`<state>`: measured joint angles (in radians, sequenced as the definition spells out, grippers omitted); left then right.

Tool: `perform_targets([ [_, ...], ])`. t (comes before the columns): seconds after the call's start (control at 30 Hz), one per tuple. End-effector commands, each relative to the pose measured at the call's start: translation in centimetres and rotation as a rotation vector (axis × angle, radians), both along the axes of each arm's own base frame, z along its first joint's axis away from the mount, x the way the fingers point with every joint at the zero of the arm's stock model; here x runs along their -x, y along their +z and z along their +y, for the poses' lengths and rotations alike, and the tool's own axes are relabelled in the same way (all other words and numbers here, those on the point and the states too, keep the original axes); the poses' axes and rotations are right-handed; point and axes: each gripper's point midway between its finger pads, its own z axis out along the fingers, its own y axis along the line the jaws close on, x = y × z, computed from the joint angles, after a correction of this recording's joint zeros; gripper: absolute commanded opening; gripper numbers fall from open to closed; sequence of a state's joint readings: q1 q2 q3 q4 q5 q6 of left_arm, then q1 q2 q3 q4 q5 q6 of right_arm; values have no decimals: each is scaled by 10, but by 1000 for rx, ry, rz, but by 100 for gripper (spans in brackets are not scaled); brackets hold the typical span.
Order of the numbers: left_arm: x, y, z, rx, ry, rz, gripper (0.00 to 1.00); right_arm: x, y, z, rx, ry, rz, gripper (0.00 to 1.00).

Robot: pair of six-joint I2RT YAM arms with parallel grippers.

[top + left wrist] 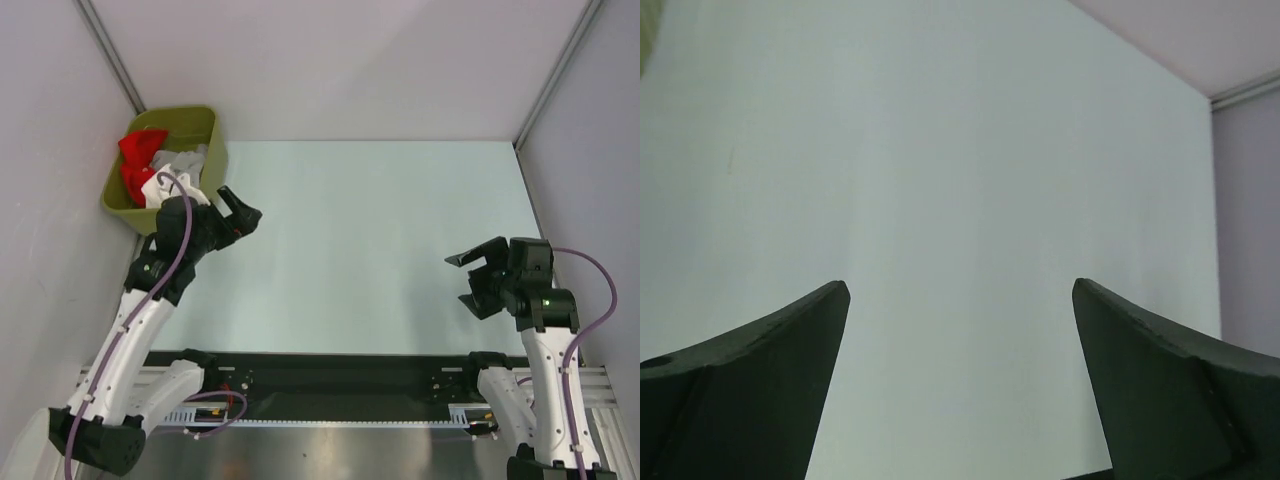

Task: Fold and stack the t-shirts
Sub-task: Grab the tshirt from the pile

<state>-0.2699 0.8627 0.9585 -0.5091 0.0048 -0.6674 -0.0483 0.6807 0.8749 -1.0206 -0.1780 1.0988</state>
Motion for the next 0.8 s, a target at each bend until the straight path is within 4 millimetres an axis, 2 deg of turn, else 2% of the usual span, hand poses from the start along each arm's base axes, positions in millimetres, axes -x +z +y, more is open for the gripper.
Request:
perform_targets([
  [0.0,-8,12,27,-96,86,35,100,14,-4,-16,121,10,95,100],
  [0.07,-17,26,29,-72,94,9,100,10,4,-18,151,37,66,100],
  [0.13,-31,31,43,-28,166,-5,100,5,9,-15,141,60,48,100],
  [0.23,-55,42,77,60,297,-45,100,2,24,-19,157,28,-4,100],
  [0.27,-64,51,75,62,276,-66,100,1,27,-25,184,4,-20,99],
  [0.3,-70,52,97,43,336,-53,100,-1,31,-28,196,-14,-44,100],
  [0.33,-87,33,111,20,387,22,100,-4,36,-30,204,-22,-71,100],
  [0.37,-95,45,118,14,401,14,98,-8,41,-32,216,-21,-96,100],
  [0.4,-104,46,132,7,431,23,97,-14,48,-35,241,-16,-121,100],
  [0.43,-121,29,140,12,444,78,96,-19,62,-38,261,-21,-151,100],
  [0.47,-133,39,148,26,460,60,95,-25,64,-46,298,-38,-129,100],
  [0.5,-144,34,161,42,486,74,93,-29,68,-49,323,-34,-134,100],
  [0.53,-154,31,166,64,481,87,90,-32,73,-52,333,-42,-138,100],
  [0.57,-177,24,167,102,439,113,82,-35,73,-55,346,-55,-134,100],
  [0.63,-193,18,181,133,447,141,73,-39,65,-60,342,-82,-101,100],
  [0.67,-205,4,192,118,484,204,73,-40,59,-63,341,-94,-82,100],
  [0.73,-214,-9,202,88,504,262,75,-44,53,-68,335,-115,-62,100],
  [0.77,-219,-3,204,81,506,269,75,-45,47,-70,322,-128,-49,100],
])
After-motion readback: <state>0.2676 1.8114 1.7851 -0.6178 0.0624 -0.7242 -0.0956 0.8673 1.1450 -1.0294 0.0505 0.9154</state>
